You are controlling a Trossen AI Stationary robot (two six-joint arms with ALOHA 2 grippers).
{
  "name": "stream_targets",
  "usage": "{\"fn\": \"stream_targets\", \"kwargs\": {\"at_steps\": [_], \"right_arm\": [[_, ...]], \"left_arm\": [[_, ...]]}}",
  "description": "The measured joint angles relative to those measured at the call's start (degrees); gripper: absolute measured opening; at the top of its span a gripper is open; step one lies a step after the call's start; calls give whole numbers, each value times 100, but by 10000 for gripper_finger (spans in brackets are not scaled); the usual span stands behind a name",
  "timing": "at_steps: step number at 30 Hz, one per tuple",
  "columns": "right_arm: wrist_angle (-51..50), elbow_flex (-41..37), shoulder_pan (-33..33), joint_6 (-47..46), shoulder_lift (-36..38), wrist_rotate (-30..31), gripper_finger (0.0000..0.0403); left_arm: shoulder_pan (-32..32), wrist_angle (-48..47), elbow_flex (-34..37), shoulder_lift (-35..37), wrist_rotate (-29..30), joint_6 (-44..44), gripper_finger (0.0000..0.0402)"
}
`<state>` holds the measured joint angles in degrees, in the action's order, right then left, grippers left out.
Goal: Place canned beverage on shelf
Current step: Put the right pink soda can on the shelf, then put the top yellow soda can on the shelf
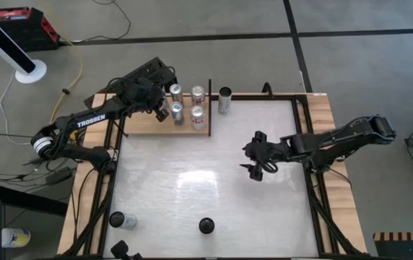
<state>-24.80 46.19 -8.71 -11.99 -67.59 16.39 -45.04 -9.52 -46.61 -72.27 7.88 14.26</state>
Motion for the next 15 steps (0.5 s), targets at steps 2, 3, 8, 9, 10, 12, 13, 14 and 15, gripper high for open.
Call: {"fn": "stream_targets", "kwargs": {"at_steps": [2,3,8,9,10,12,13,14,15], "right_arm": [[6,-2,-69,0,0,17,338],[6,-1,-91,-1,0,34,338],[17,0,-111,31,0,63,338],[15,-2,-97,28,0,95,338],[18,-1,-71,36,0,145,338],[53,-2,17,175,0,194,338],[151,-4,89,290,0,271,338],[281,-4,169,369,0,416,338],[418,-4,277,485,-1,630,338]], "left_arm": [[0,-2,0,0,-89,24,0],[1,-11,0,4,-212,45,0],[166,-171,0,270,-435,42,0],[222,-257,0,360,-442,35,0],[293,-308,0,463,-442,14,0],[460,-417,0,710,-443,-39,0],[553,-495,0,842,-444,-72,0],[652,-586,0,980,-446,-118,0],[753,-663,0,1110,-448,-159,0]]}}
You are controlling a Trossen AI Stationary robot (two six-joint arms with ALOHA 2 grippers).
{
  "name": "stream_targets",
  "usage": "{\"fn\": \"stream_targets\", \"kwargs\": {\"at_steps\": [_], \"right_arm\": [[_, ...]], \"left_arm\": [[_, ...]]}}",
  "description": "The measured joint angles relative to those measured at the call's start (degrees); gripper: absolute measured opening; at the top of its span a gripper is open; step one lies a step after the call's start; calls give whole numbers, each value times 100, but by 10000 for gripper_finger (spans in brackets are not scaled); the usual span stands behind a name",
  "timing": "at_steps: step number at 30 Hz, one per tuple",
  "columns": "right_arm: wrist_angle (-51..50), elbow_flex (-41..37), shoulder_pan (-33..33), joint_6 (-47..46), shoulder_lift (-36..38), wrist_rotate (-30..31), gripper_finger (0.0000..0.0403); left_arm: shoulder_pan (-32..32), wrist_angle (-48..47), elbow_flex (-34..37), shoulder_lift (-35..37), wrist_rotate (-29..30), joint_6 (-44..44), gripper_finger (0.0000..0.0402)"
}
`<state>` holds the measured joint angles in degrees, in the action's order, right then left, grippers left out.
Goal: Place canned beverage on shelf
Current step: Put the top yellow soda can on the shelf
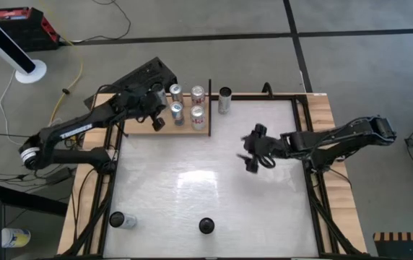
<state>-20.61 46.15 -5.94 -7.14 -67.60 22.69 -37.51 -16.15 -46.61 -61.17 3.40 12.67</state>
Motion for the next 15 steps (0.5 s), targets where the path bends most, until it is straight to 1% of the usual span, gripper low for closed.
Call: {"fn": "stream_targets", "kwargs": {"at_steps": [2,3,5,7,11,13,15], "right_arm": [[212,0,337,101,1,285,338],[321,0,574,114,1,275,338],[693,0,1104,119,-1,129,338],[1100,0,1669,188,-24,-248,338],[1980,2,2671,348,-306,-1072,338],[2484,2,3049,515,-514,-1452,338],[2866,2,3376,695,-751,-1740,338]], "left_arm": [[235,-107,0,235,-2,-127,0],[358,-189,0,327,-3,-190,0],[628,-233,0,449,2,-275,0],[956,-100,75,536,1,-281,0],[1514,1055,800,778,42,-201,0],[1693,1603,1175,925,55,-96,0],[1858,2170,1541,1098,53,188,0]]}}
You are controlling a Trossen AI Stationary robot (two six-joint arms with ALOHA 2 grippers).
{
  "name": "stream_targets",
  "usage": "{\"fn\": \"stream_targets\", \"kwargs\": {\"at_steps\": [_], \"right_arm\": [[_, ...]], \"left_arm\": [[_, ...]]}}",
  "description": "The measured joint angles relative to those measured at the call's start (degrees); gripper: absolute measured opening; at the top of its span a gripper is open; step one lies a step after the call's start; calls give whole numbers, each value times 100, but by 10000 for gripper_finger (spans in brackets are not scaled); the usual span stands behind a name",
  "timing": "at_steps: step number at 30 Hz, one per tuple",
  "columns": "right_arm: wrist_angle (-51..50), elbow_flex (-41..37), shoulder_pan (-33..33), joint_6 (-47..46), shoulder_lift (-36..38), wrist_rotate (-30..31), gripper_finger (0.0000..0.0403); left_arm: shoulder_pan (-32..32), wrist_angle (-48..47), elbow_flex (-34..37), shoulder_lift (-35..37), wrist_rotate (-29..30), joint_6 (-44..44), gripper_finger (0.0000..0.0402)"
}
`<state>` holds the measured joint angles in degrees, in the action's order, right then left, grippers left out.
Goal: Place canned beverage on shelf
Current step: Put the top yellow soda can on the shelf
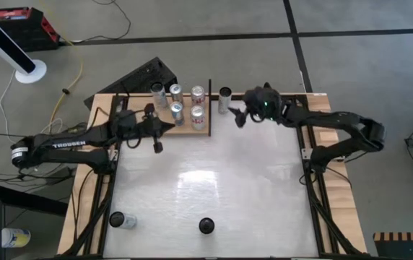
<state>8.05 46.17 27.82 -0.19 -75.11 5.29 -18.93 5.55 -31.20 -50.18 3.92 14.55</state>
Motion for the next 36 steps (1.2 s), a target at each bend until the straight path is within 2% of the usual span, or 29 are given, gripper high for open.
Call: {"fn": "stream_targets", "kwargs": {"at_steps": [3,7,10,15,18,23,27,31,36], "right_arm": [[506,61,368,115,-409,-237,340],[584,402,709,128,-878,-290,352],[555,671,844,132,-1192,-581,363],[591,1104,850,185,-1652,-648,375],[581,1262,894,261,-1868,-472,377],[599,1298,953,246,-1891,188,376],[564,1229,938,309,-1893,210,376],[591,1121,853,298,-1891,213,376],[641,1084,867,296,-1889,215,376]], "left_arm": [[167,970,536,204,-19,439,0],[200,2532,1142,262,-122,872,0],[200,3231,1358,263,-222,1135,4],[200,3178,1374,302,-377,1319,45],[200,2962,1377,294,-509,1105,87],[200,2960,1374,298,-516,492,165],[195,2970,1374,298,-514,307,215],[195,2971,1374,298,-496,36,248],[195,2967,1374,298,-478,-75,271]]}}
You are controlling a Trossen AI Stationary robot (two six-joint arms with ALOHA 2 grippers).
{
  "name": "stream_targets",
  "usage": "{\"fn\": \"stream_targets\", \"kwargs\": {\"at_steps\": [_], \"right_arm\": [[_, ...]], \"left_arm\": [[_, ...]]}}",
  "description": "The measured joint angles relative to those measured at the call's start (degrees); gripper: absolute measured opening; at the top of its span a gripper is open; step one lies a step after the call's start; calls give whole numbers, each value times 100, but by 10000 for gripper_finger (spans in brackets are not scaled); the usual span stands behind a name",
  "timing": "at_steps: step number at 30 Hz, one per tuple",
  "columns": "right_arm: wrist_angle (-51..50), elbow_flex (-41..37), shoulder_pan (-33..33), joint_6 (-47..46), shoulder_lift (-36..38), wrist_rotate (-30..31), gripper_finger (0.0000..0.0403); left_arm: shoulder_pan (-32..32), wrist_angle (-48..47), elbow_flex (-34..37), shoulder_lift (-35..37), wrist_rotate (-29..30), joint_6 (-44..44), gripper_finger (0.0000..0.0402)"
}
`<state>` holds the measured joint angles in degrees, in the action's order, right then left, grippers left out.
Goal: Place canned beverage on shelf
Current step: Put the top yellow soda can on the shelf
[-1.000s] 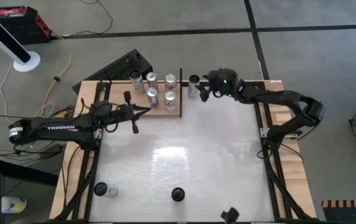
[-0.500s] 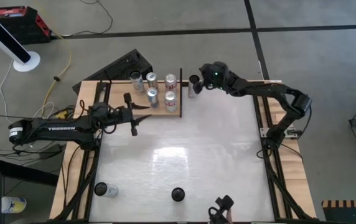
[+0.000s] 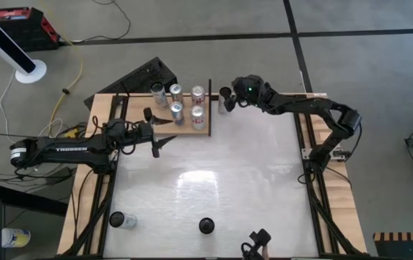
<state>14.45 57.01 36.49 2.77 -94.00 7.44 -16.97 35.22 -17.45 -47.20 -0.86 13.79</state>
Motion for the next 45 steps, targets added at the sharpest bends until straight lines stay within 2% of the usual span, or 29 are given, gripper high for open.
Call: {"fn": "stream_targets", "kwargs": {"at_steps": [5,13,23,28,35,39,45], "right_arm": [[34,-5,-9,-40,-2,-2,376],[643,-9,-13,33,-2,-2,376],[594,-152,-11,-139,-2,-4,376],[1330,-499,-44,-188,-2,0,376],[1671,-721,-85,-246,-2,0,376],[2250,-950,-150,-270,-2,-1,376],[2372,-1070,-156,-251,-2,32,376]], "left_arm": [[0,-20,0,0,7,0,275],[0,-57,0,0,168,32,275],[0,-195,0,-2,340,287,275],[0,-194,0,-2,439,351,275],[-14,-215,0,-2,456,348,275],[-70,-229,-1,-2,456,277,275],[-81,-272,-2,-2,428,167,275]]}}
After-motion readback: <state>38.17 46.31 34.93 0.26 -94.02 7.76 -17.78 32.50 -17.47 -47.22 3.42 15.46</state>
